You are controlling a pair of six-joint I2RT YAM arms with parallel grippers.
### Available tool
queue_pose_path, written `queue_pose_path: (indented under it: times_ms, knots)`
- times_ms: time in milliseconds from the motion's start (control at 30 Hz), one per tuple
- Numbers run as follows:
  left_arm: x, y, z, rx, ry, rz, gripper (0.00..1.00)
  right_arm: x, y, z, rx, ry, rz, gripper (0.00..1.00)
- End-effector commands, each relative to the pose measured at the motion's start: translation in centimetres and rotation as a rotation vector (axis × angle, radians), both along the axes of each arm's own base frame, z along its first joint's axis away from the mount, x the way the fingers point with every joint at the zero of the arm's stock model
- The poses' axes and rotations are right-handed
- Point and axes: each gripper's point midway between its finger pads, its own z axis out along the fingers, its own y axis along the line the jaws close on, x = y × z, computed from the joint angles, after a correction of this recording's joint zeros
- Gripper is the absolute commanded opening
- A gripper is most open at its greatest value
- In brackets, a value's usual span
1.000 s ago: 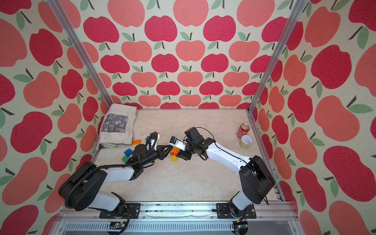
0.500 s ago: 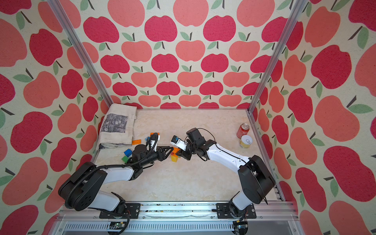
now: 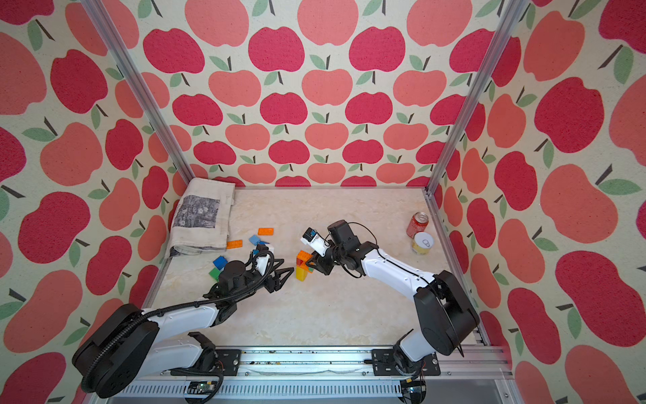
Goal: Assemble the letter p with lego
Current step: Place the lego brick at the center of the board.
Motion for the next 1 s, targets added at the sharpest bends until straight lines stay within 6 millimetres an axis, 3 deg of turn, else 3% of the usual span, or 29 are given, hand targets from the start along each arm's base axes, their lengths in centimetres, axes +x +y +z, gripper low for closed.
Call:
queue_pose_path:
  times_ms: [0,133,467,767,800,967]
  knots:
    - [0.2,-0.5,-0.4,0.084,-0.149,-0.034,0.62,-0.7,-0.3,1.6,0.068,0.085,-0.049,0.25]
    - [0.3,-1.0,-1.9,0.108,-0.146,-0.058,0.61,-0.8,-0.3,2.5,0.104,0.144,-0.089,0.25]
    - [1.0,-2.0,-2.3,0.113,-0.134,-0.038,0.66,-1.1,-0.6,3.0,0.134,0.166,-0.122,0.24]
    - [0.9,-2.9,-3.0,0.125,-0.12,-0.05,0.56,-0.7,-0.3,2.9,0.153,0.178,-0.133,0.24]
    - [1.6,-3.4,-2.0,0.11,-0.14,-0.046,0.55,-0.7,-0.2,2.9,0.153,0.177,-0.136,0.24]
    - [2.2,-3.6,-2.3,0.13,-0.132,-0.019,0.5,-0.2,-0.3,2.4,0.138,0.189,-0.167,0.24]
